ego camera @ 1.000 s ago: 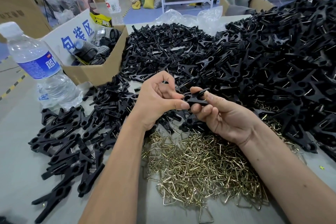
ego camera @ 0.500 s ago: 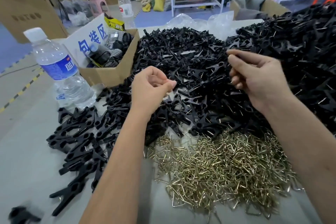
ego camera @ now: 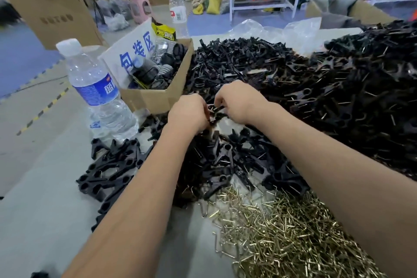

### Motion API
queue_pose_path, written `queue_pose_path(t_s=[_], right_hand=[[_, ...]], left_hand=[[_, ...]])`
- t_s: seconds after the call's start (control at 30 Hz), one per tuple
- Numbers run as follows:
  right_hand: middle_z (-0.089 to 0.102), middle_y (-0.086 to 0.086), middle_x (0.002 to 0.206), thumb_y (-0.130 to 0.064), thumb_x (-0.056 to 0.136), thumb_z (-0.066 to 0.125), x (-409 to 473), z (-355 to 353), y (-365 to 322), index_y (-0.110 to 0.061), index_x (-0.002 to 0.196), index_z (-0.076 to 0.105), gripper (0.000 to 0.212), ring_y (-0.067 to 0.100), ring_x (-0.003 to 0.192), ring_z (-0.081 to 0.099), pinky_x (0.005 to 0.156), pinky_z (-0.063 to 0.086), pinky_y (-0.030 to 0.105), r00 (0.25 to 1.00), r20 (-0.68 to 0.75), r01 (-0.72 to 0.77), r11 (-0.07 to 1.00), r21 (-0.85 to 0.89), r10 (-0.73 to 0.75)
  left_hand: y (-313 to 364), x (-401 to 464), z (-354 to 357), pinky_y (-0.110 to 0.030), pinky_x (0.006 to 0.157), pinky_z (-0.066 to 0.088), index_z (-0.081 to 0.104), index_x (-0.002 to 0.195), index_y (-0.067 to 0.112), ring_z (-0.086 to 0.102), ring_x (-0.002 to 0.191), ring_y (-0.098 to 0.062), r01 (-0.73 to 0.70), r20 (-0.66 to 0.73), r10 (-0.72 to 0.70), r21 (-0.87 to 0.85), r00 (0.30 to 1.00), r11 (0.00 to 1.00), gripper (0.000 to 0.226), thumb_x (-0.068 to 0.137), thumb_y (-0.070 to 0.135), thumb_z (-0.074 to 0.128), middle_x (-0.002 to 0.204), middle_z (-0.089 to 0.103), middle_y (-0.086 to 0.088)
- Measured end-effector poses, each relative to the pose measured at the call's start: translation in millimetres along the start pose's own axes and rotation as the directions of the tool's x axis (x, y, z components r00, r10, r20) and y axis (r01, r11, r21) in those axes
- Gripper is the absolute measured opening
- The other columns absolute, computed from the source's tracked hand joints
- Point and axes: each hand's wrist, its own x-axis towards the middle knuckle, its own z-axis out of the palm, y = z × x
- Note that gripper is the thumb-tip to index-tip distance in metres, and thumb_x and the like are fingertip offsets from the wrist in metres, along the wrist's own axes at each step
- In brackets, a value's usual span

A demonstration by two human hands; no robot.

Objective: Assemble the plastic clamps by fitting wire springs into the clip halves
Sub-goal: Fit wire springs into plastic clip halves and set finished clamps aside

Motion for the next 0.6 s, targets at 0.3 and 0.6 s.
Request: queue_pose_path(t_s=[0.3,0.6], right_hand=[[0.060,-0.003,0.094,-0.021,0.089,0.081,22,8,13,-0.013,0.113,0.069,0.028,0.026,0.103,0.063,0.088,0.052,0.035,0.997,0.023,0.068,0.998,-0.002,-0.068],[0.073,-0.003,0.070,-0.029,0.086,0.086,-63,2,37,-0.018,0.090,0.066,0.023,-0.001,0.055,0.062,0.054,0.045,0.013,0.913,-0.347,0.094,0.716,0.692,0.215]], left_hand=[[-14,11,-2,-0.029,0.066,0.050,0.073,0.079,0.010,0.067,0.081,-0.026,0.127,-0.147,-0.179,-0.308,0.973,0.943,0.004,0.080,0.007,0.073,0.083,0.072,-0.007],[11,-25,5,-0.035,0.071,0.061,0.071,0.114,0.022,0.075,0.070,-0.028,-0.019,-0.021,0.001,-0.876,1.000,0.483,0.039,0.082,0.004,0.085,0.080,0.078,-0.012]])
